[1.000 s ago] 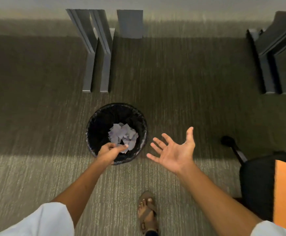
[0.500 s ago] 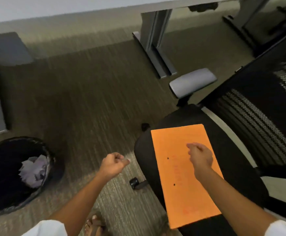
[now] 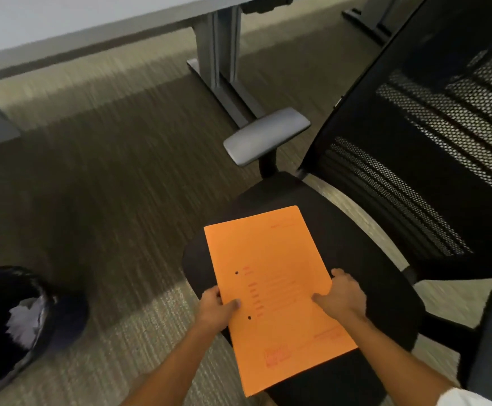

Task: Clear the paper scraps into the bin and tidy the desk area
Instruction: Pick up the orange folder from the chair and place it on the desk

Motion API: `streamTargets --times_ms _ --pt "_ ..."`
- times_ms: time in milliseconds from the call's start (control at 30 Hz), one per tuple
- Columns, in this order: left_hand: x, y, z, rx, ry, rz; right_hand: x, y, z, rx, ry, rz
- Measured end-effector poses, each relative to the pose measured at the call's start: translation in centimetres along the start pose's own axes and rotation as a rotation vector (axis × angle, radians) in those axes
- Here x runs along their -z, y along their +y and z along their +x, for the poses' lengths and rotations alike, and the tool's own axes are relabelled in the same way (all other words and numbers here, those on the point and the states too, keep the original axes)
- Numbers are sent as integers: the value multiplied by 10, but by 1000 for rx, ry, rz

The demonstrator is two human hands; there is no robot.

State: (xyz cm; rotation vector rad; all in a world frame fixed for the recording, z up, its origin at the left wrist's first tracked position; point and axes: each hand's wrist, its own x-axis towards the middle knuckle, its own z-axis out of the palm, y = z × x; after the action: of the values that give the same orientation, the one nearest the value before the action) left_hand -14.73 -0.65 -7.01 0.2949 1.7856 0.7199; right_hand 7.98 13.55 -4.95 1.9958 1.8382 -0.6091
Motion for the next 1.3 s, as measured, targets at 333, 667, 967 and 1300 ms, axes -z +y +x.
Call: streamTargets --times_ms 333,667,967,1300 --pt "30 -11 -26 -51 -13 -392 18 31 -16 128 -378 835" --pt "153 70 -115 -189 -29 -537 140 -84 -62 355 -661 939" --pt "330 166 -230 -411 164 -560 274 -269 -158 729 -614 893" --pt "500 240 -311 -547 345 -601 348 -440 -252 934 -580 927"
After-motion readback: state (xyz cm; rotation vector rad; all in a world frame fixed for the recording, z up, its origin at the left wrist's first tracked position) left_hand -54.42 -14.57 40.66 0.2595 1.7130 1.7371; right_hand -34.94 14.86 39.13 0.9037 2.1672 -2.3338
